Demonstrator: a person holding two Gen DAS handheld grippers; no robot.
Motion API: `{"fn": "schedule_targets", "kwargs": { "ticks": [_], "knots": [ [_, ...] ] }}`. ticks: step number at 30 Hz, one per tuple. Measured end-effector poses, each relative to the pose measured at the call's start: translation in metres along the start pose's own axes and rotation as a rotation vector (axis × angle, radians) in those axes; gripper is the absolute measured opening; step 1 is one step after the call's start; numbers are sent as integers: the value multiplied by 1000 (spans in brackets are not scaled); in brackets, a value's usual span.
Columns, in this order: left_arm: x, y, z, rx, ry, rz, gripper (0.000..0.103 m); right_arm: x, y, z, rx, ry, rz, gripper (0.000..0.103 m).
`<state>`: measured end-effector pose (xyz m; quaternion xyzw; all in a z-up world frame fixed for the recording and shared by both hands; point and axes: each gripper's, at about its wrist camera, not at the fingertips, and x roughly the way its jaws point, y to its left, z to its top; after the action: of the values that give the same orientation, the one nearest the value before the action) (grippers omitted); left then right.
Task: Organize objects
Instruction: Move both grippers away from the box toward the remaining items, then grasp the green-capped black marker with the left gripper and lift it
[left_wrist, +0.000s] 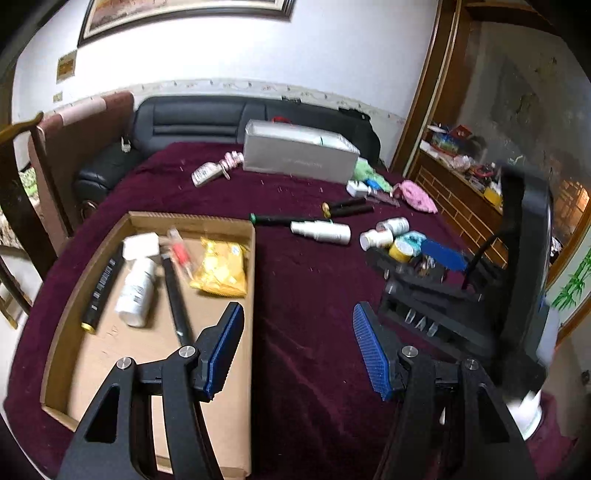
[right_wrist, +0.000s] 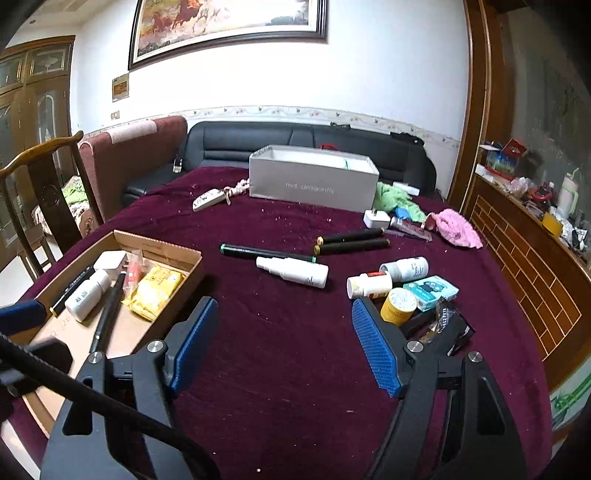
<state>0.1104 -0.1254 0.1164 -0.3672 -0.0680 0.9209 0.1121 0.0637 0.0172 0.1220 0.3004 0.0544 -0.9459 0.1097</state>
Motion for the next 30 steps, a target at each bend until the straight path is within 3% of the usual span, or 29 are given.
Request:
{"fn": "schedule_targets", "kwargs": {
  "ticks": [7, 10, 13, 16, 21, 24, 27, 30],
  "knots": [
    [54, -20, -21, 33, 122, -75, 55, 36, -106, 42, 264, 148, 206, 75],
    [74, -29, -28, 65, 157, -90, 55, 65, -130, 55, 337, 213, 281, 75],
    [90, -34, -34, 91, 190, -91, 55, 101, -123, 66, 305, 268, 294, 75],
    [104, -30, -40, 73, 235, -115, 55, 141, -92, 76, 234, 335, 342, 75],
    [104, -30, -38, 67, 232, -153, 59, 195, -37, 90, 124, 407, 413, 75],
    [102, -31, -38, 67, 230, -173, 64, 225, -26, 102, 131, 407, 410, 75],
    [100, -28, -38, 47, 226, -200, 66, 259, -31, 96, 213, 518, 460, 75],
    [99, -27, -39, 50, 225, -205, 68, 263, -39, 80, 291, 589, 540, 76]
  ]
}}
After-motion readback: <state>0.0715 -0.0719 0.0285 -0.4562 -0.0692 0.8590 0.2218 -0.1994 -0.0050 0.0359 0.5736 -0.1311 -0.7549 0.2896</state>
